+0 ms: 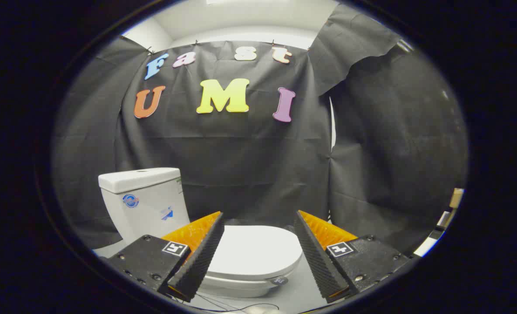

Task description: Open the toilet lid.

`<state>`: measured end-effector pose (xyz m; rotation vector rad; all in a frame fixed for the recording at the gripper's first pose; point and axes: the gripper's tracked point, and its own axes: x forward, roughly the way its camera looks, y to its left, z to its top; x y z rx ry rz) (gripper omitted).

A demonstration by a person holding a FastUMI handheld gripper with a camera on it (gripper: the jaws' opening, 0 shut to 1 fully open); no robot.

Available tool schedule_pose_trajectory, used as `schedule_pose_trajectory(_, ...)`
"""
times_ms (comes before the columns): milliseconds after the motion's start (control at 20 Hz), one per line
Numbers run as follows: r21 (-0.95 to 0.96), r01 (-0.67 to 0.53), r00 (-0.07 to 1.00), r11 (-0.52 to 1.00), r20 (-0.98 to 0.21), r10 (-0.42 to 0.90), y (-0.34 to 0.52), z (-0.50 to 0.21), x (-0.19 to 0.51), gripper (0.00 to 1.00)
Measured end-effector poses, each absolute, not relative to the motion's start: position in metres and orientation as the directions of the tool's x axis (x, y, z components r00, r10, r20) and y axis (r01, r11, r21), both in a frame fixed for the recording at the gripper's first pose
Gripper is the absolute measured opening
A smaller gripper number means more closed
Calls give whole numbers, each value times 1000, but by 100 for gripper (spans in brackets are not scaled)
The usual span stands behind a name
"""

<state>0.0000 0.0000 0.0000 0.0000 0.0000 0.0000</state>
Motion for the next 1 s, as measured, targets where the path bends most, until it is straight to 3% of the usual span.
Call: schedule_pose_trajectory(1000,-17,-17,1000,1000,-7,17,1,-2,14,100)
